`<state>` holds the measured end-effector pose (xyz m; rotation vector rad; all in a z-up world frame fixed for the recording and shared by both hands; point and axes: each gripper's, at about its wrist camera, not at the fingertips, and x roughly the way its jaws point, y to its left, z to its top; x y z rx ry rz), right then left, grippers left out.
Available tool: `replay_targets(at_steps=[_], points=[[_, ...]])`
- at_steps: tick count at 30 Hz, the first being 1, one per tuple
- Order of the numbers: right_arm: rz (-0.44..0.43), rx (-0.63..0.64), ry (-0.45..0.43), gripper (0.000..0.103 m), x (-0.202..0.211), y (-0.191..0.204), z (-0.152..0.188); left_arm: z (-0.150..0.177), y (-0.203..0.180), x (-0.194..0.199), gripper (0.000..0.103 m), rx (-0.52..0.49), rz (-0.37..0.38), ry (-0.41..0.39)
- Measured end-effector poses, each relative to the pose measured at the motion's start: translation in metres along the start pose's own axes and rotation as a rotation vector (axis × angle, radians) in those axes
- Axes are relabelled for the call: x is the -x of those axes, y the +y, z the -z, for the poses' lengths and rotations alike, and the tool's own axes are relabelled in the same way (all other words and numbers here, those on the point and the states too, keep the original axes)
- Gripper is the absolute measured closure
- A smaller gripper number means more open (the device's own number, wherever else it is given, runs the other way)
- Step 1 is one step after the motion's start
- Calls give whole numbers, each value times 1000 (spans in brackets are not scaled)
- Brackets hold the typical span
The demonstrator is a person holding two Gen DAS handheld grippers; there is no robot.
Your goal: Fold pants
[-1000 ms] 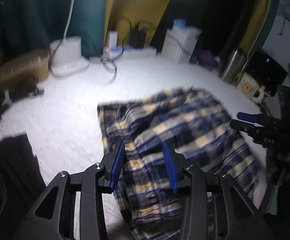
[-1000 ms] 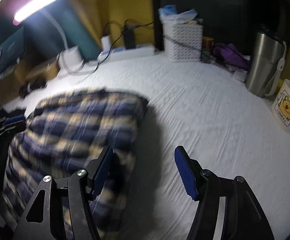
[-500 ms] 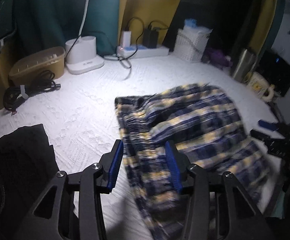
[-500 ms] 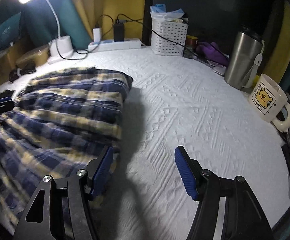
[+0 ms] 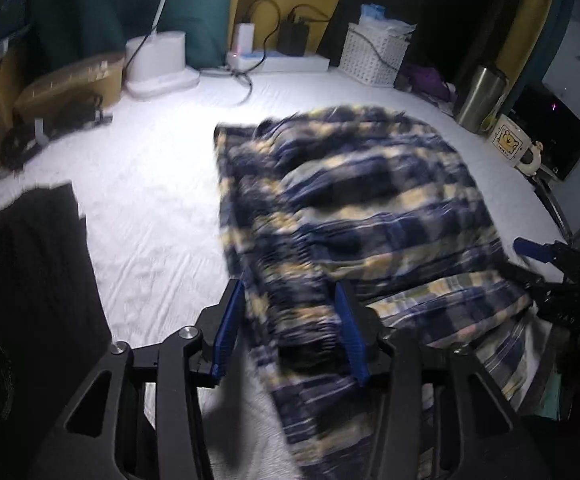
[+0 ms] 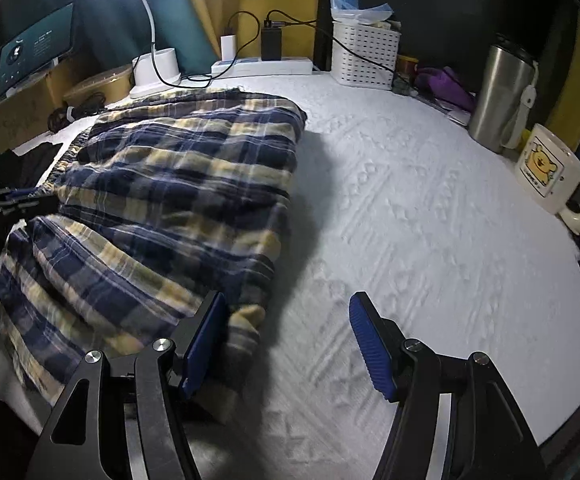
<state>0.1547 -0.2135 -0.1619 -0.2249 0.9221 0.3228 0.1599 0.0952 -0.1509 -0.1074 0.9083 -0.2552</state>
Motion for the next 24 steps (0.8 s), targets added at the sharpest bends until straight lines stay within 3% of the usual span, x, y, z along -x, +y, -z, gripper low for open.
replay_targets(at_steps=[6, 11, 15, 18, 19, 21, 24], points=[[-19, -27, 10, 35, 6, -14, 6, 0, 1, 1, 51, -18, -10, -6], [-10, -45, -3, 35, 9, -19, -2, -11, 8, 11, 51, 24, 34, -21], [-27, -63, -37, 35, 12, -23, -17, -27, 10, 19, 37, 22, 38, -63], [-27, -65, -54, 35, 12, -26, -28, -38, 11, 16, 32, 27, 44, -74], [-29, -68, -60, 34, 11, -28, -32, -42, 10, 14, 32, 28, 49, -72], [-32, -72, -66, 19, 9, -30, -38, -48, 9, 7, 31, 25, 59, -66], [-33, -73, -72, 14, 3, -33, -46, -53, 9, -7, 30, 23, 66, -36]])
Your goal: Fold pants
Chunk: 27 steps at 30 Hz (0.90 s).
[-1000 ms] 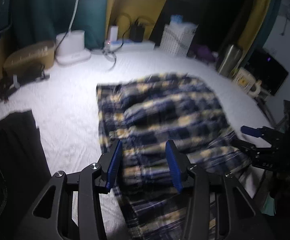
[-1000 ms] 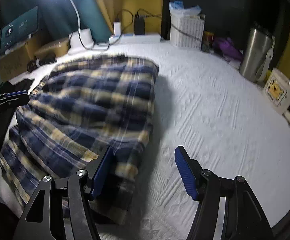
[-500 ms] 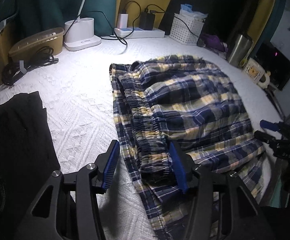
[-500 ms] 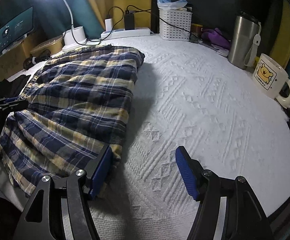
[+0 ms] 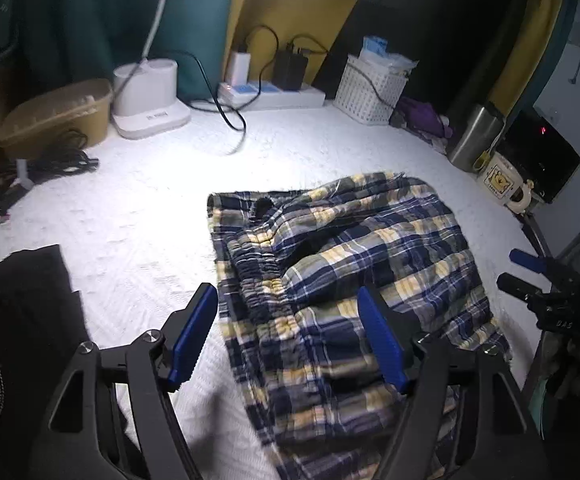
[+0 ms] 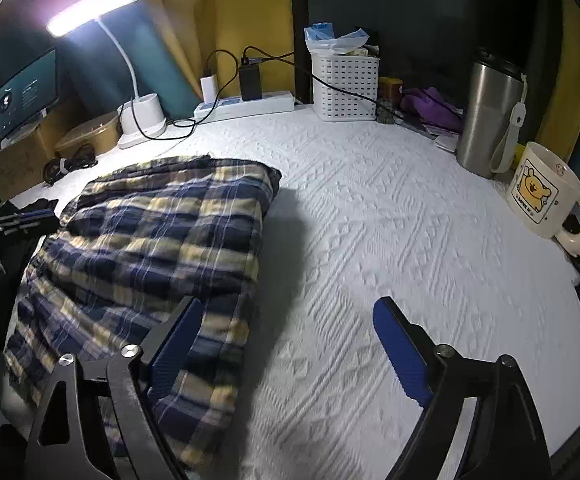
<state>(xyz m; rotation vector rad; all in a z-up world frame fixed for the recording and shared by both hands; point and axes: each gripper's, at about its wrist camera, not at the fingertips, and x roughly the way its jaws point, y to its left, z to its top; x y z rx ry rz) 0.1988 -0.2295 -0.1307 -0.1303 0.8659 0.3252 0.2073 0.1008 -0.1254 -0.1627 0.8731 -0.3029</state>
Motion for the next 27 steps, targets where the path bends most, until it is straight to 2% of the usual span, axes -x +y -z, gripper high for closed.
replay_targets(at_steps=[4, 7, 9, 11, 14, 18, 23, 25, 27], points=[[0, -16, 14, 14, -12, -5, -5, 3, 11, -25, 30, 58, 0, 82], [-10, -31, 23, 14, -20, -9, -8, 5, 11, -24, 27, 57, 9, 71], [-19, -41, 24, 14, -24, -11, -8, 5, 7, -25, 19, 60, 15, 73], [-35, -55, 24, 14, -30, -13, -10, 5, 2, -26, 16, 59, 22, 84], [-60, -72, 28, 14, -39, -15, -14, 3, -7, -32, 16, 44, 67, 106], [-114, -83, 23, 14, -49, -11, -20, 3, -14, -39, 16, -16, 40, 96], [-168, -90, 36, 14, -65, -2, -26, 1, -14, -43, 16, -26, 33, 86], [-181, -88, 40, 14, -70, 3, -29, 1, -16, -43, 19, -39, 26, 80], [-218, -87, 40, 14, -73, 8, -32, 1, -18, -43, 33, -49, 21, 75]])
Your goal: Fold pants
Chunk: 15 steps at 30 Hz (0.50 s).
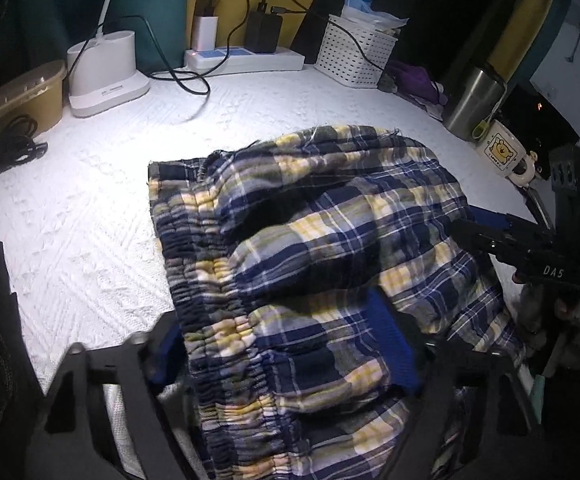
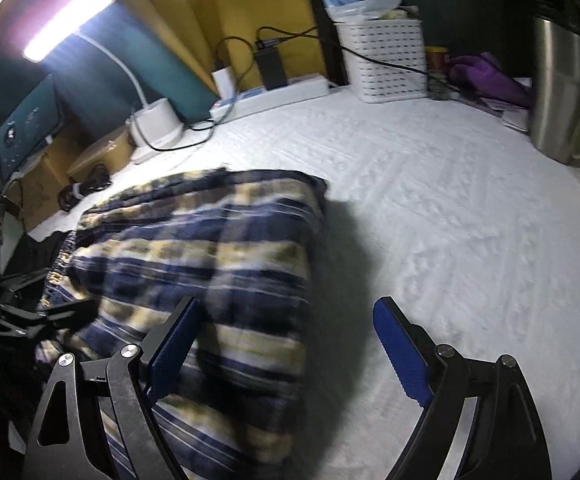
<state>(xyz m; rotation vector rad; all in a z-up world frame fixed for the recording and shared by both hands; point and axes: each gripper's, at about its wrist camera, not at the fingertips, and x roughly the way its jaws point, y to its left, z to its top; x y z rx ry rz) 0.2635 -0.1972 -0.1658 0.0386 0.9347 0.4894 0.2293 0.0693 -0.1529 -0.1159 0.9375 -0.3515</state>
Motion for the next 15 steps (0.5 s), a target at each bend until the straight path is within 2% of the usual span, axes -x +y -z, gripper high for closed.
replay_targets(at_steps=[1, 2, 5, 7, 8, 9, 12, 15], points=[[-13, 1, 6, 14, -3, 2, -1, 0, -1, 0, 38, -3, 2, -3], [-19, 8, 7, 15, -6, 6, -1, 0, 0, 0, 50, -8, 13, -6], [-53, 26, 18, 17, -11, 15, -4, 0, 1, 0, 62, -11, 27, -13], [-83, 37, 28, 35, -16, 20, -6, 0, 0, 1, 69, -12, 39, -18], [-78, 49, 29, 42, -17, 24, -7, 0, 0, 2, 72, -12, 45, -22], [-57, 78, 32, 54, -19, 31, -7, 0, -2, 3, 73, -16, 45, -27], [-11, 149, 29, 71, -19, 45, -5, -2, -7, 9, 74, -43, 41, -48], [7, 155, 12, 81, -13, 48, -4, -4, -11, 17, 74, -62, 46, -76]])
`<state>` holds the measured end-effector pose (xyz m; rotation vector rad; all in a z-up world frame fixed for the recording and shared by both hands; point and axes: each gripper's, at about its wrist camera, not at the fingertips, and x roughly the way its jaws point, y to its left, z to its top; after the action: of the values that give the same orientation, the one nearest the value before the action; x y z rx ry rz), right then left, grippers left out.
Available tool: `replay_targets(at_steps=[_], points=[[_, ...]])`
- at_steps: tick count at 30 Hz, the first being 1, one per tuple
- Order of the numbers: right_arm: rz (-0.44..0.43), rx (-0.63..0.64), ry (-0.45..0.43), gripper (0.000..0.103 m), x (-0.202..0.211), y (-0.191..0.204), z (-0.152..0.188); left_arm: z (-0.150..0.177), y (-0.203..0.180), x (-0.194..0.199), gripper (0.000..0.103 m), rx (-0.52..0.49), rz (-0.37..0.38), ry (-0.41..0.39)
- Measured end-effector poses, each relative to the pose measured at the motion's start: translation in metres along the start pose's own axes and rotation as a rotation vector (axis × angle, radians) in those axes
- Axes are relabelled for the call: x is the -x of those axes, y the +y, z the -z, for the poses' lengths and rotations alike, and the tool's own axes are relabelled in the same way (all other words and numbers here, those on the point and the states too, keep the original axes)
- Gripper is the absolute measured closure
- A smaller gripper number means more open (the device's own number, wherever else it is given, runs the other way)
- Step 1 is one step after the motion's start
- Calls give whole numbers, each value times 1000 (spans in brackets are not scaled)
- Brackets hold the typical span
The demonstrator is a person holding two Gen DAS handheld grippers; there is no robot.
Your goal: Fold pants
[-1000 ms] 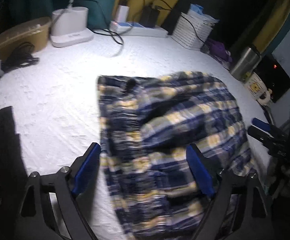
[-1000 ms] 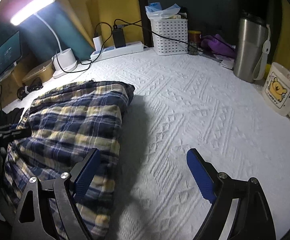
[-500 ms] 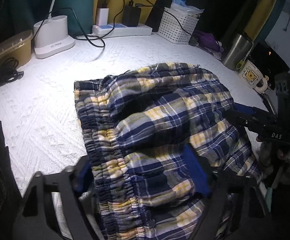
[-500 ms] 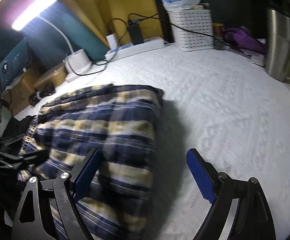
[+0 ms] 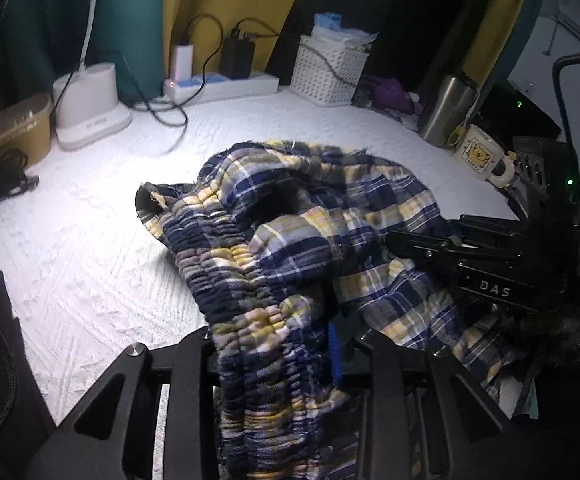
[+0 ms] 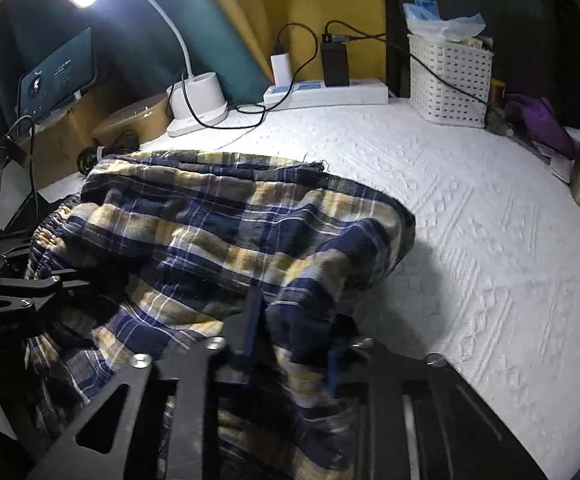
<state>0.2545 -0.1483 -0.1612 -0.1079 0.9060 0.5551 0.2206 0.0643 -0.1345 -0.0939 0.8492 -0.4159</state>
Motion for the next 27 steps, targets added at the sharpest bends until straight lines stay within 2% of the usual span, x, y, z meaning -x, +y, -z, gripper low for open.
replay_targets(at_steps=[11, 27], points=[[53, 16, -128, 82, 57, 17, -2, -3, -21, 47, 74, -50, 23, -109], [110, 75, -328, 82, 155, 59, 7, 6, -53, 133, 74, -149, 13, -293]])
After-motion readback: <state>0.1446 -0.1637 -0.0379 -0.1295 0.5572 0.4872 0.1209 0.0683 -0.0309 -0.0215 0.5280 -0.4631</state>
